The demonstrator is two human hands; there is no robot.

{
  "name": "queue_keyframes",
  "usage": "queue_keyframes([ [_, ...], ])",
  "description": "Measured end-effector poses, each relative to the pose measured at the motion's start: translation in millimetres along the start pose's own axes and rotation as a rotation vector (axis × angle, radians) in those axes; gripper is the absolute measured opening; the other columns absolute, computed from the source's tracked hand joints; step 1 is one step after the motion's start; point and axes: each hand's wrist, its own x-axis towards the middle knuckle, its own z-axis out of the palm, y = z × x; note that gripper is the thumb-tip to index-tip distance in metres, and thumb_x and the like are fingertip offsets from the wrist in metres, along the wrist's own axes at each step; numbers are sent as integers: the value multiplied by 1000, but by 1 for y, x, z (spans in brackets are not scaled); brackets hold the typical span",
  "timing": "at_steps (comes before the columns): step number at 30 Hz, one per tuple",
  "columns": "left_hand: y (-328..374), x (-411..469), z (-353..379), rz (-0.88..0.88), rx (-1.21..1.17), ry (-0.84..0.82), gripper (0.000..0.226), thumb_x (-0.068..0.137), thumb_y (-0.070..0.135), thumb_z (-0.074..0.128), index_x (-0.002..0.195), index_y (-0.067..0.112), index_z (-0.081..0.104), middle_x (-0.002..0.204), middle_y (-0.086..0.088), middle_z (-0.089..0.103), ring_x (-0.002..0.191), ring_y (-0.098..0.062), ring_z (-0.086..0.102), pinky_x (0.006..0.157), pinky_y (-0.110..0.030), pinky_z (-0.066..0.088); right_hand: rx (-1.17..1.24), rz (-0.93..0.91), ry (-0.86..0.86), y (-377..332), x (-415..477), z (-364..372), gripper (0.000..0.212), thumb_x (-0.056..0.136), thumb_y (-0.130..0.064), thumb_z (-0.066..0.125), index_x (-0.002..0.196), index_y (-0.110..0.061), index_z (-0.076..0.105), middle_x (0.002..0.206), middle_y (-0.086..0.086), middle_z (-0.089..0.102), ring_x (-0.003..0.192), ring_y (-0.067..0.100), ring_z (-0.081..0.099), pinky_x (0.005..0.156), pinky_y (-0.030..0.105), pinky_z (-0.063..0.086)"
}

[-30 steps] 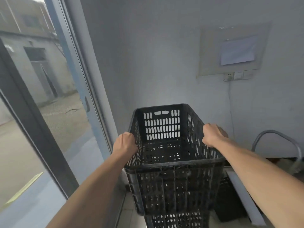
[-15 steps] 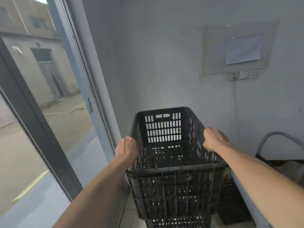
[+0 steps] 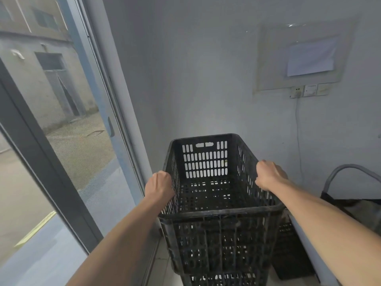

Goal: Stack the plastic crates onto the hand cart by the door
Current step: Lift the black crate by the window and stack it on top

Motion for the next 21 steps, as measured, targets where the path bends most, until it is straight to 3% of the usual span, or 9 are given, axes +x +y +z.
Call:
queue_keyframes([
  [14,-4,13,16,3,-15,-22,14,82,0,67,96,2,66,82,-6,57,68,-20,60,59,-28,54,-12,9,-16,-5,19,11,21,88,-4,68,71,-9,56,67,6,61,57,19,63,45,26,41],
  [21,-3,18,16,7,-4,-15,14,81,-2,65,94,2,65,82,-7,56,67,-21,58,57,-27,47,6,9,-23,-6,23,14,24,89,-7,68,71,-10,53,69,7,60,65,24,66,51,29,46],
])
